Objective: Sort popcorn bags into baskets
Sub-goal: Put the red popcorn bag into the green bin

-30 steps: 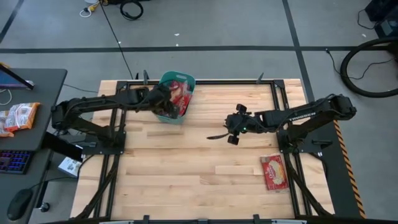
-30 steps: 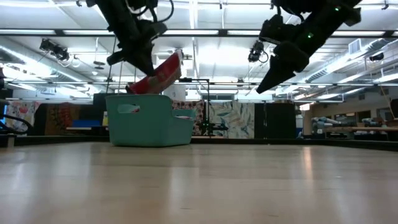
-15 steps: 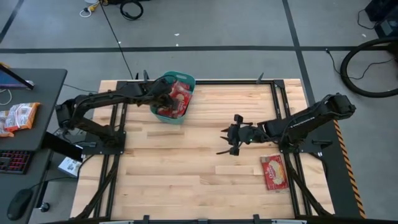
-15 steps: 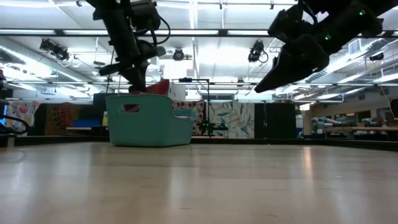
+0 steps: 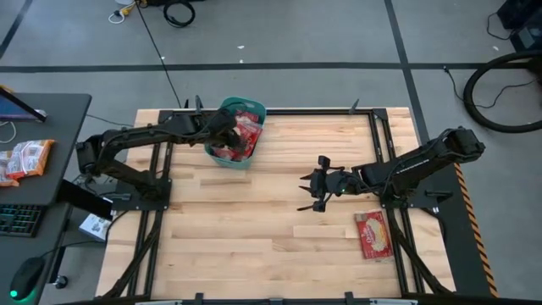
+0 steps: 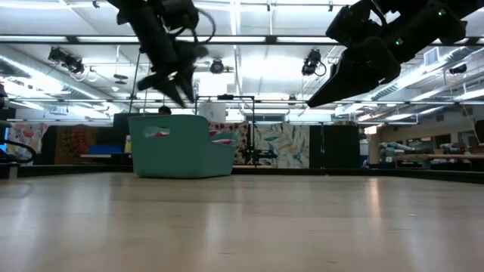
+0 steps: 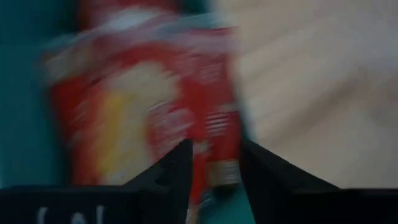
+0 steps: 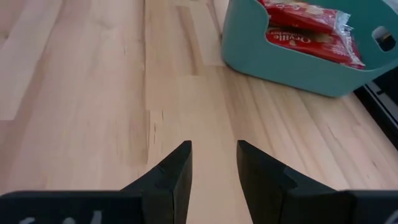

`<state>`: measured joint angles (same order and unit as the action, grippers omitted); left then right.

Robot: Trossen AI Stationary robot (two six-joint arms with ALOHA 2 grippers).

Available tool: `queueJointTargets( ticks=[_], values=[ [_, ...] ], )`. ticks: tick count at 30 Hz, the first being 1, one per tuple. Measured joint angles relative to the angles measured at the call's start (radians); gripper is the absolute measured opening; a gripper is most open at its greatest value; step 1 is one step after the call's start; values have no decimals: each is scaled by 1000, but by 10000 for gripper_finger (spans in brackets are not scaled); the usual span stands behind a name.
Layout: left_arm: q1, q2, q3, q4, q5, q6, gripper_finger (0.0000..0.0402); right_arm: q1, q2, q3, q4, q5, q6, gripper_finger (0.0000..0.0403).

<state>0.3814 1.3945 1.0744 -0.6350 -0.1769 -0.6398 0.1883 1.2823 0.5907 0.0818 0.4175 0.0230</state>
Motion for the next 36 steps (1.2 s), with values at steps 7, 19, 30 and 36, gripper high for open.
queueJointTargets(
  ticks=[7, 19, 30, 36],
  values=[
    [-108, 0, 0, 253, 275, 393, 132, 2, 0, 0, -1, -52, -42, 131],
    [-301, 0, 0, 341, 121, 470, 131, 29, 0, 5, -97, -94, 92, 131],
    [-353, 0, -1, 377, 13, 668, 130, 48, 16, 129, -621, -142, 441, 124],
    [-353, 0, -2, 392, 12, 766, 130, 30, 36, 132, -858, -352, 716, 123]
  ],
)
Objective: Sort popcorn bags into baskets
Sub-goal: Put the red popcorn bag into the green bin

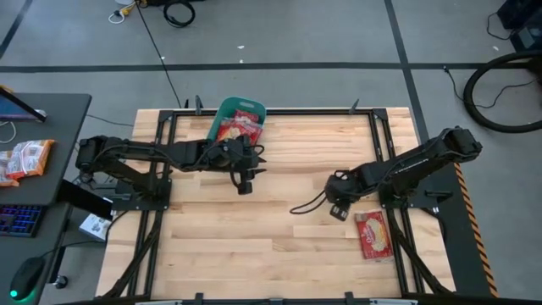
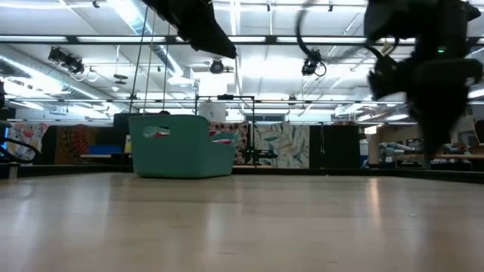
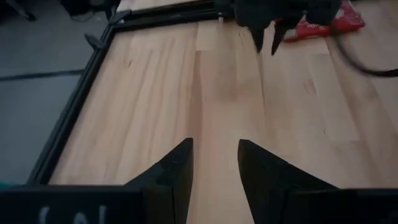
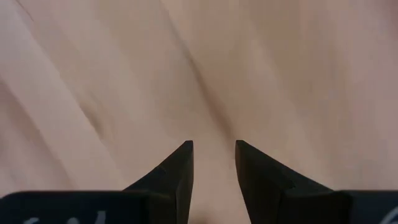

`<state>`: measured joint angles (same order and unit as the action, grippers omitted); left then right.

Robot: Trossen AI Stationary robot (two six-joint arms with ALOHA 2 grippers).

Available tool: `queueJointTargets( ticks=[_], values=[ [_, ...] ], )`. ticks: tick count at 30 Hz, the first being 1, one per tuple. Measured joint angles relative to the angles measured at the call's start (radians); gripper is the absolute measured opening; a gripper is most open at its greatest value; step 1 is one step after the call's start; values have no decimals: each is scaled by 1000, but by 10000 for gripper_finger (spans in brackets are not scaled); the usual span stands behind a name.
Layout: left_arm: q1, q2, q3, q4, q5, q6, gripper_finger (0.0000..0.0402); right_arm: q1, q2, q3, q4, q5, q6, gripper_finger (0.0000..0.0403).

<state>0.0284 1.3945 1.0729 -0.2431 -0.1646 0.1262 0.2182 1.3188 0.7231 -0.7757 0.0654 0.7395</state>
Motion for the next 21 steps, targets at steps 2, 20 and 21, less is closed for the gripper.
queueJointTargets(
  ticks=[2, 20, 21],
  values=[
    [-4, 0, 0, 16, 0, 19, 130, 3, 8, 0, -83, -88, 106, 123],
    [-133, -10, -266, 408, 27, 76, 130, 189, 39, -41, -204, -396, 557, 123],
    [-141, -15, -271, 405, 28, 74, 130, 199, 45, -52, -200, -395, 583, 123]
  ],
)
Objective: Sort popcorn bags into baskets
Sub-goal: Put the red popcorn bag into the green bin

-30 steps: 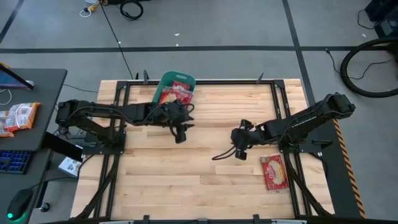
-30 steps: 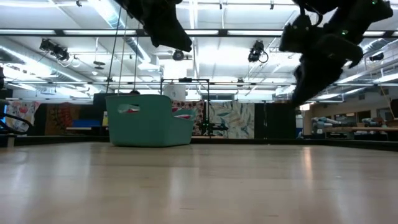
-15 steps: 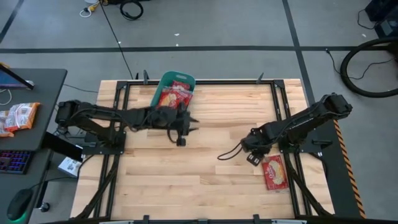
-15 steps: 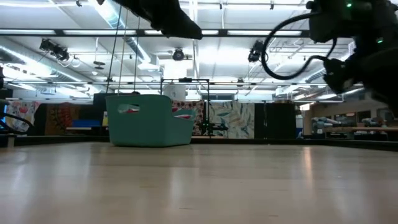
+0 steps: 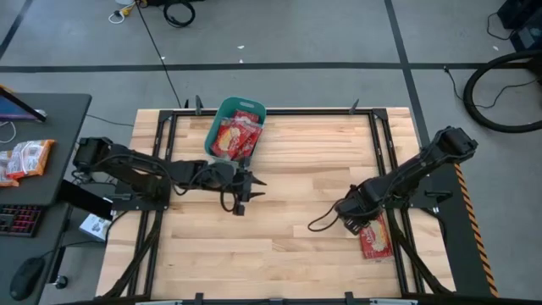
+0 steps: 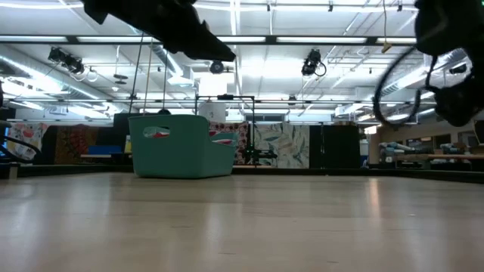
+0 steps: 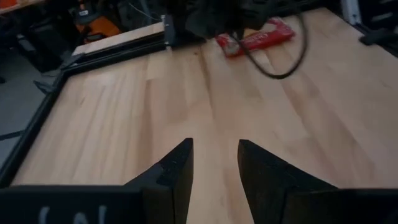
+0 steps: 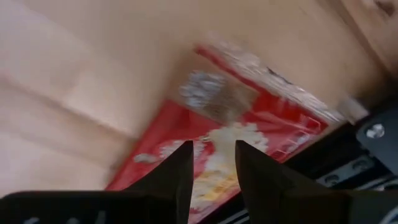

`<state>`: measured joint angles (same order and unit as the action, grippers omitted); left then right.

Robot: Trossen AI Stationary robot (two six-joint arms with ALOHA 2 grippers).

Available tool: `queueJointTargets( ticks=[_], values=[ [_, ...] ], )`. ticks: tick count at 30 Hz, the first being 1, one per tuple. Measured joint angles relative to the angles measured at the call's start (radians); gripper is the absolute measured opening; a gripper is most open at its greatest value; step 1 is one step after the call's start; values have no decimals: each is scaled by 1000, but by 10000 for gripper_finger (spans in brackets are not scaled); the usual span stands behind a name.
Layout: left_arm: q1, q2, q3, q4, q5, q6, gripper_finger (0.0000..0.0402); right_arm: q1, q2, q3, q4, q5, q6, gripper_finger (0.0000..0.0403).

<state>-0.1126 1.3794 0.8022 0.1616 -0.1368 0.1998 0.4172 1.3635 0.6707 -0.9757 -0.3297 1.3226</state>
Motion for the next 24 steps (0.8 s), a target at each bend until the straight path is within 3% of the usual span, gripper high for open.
queueJointTargets(
  ticks=[6, 13, 17, 24],
  values=[
    [-42, -92, -70, 2, -23, -5, 130, 53, 76, -19, 33, -32, 111, 123],
    [-84, -205, -171, 60, -27, -27, 130, 24, 196, 8, 251, -60, 114, 123],
    [-102, -241, -206, 58, -27, -32, 130, -16, 244, 98, 265, 77, 79, 123],
    [-131, -236, -208, 17, -6, -37, 130, -77, 310, 330, 283, 485, -163, 123]
  ],
)
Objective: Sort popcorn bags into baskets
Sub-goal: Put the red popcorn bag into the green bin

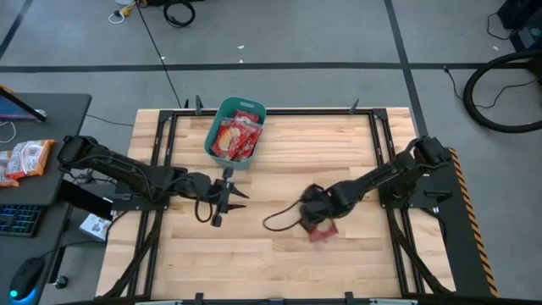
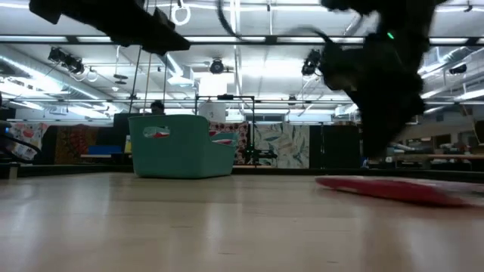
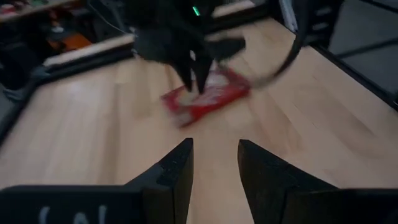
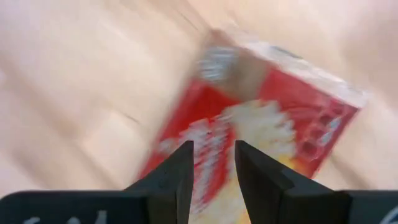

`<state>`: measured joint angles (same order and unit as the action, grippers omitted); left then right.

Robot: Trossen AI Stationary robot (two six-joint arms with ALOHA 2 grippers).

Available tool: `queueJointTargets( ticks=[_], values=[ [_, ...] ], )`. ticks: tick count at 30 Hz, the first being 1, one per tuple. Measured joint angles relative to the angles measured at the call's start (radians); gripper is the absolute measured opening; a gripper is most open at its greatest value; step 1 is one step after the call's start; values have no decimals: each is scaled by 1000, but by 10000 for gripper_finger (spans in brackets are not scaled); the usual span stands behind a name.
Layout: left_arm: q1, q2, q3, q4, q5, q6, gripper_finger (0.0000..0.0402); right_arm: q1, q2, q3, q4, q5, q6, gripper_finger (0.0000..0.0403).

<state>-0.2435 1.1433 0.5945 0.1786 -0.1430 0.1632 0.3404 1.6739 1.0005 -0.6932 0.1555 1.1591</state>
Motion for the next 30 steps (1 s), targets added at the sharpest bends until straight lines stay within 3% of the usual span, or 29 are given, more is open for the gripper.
queueJointTargets(
  ticks=[7, 14, 24, 30],
  values=[
    [-8, 3, 0, -116, 64, 3, 130, 2, 28, 219, -1, 95, -240, 123],
    [-8, 3, 0, -139, 69, -10, 130, 110, 69, 244, 9, 242, -485, 121],
    [-5, 3, 0, -138, 20, -11, 130, 127, 264, 267, 43, 289, -361, 121],
    [-4, 3, 0, -144, 5, -13, 130, 164, 360, 396, -113, 455, -288, 121]
  ],
)
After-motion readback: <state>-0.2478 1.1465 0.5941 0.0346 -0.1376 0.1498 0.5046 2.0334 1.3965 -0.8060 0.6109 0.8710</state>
